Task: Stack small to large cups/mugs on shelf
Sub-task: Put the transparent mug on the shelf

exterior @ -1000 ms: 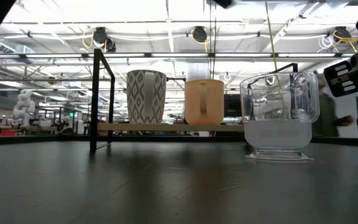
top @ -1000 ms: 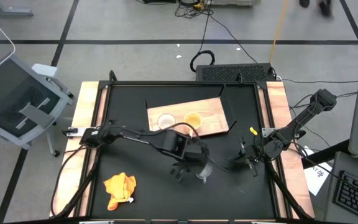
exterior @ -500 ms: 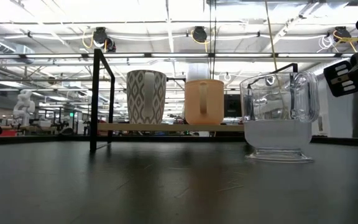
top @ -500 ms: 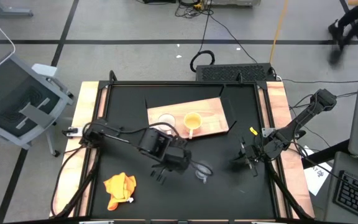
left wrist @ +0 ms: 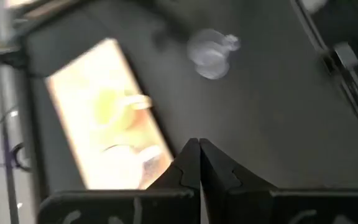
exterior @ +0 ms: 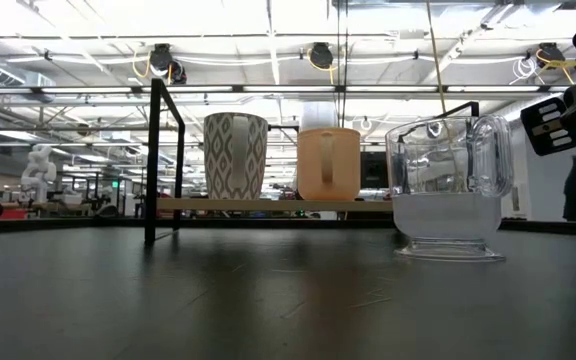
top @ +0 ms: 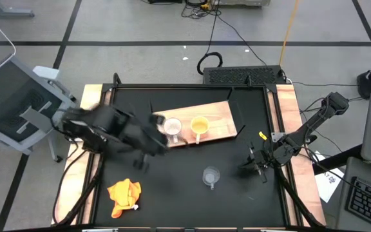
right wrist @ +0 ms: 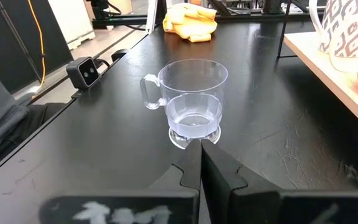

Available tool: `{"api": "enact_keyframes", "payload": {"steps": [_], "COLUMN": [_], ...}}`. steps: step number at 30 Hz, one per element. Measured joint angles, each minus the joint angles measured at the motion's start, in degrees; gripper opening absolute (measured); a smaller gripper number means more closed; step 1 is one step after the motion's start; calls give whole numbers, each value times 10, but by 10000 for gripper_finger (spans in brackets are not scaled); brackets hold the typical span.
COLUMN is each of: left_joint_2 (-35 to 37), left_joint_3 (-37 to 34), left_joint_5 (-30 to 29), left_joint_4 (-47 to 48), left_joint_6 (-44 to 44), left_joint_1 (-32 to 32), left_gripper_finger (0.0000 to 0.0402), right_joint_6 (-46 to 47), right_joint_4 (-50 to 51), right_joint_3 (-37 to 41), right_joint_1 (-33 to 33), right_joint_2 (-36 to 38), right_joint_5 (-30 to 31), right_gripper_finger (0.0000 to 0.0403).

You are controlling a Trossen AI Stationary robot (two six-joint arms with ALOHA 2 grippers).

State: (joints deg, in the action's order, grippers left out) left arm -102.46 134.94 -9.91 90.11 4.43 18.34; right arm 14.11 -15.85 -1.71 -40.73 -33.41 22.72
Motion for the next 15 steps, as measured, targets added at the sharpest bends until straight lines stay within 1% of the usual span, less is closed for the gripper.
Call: {"api": "enact_keyframes", "payload": {"steps": [3,6,9,15], "left_joint_2": [52,113,182,335], "left_joint_3": [-14,-67,-165,-412], "left_joint_5": [-32,-72,-96,-90], "left_joint_4": [-2,-3,-30,-153], "left_joint_6": [-18,-43,-66,-69], "left_joint_1": [-15,-26,-39,-52], "left_gripper_finger": [1,1,1,1], "right_joint_6": [0,1,1,1], "right_joint_4": [0,-1,-1,-1], "right_joint_3": [0,0,0,0], "right_joint_1": [0,0,0,0], "right_joint_2": [0,0,0,0], "right_joint_5": [0,0,0,0], "right_gripper_finger": [0,0,0,0]}}
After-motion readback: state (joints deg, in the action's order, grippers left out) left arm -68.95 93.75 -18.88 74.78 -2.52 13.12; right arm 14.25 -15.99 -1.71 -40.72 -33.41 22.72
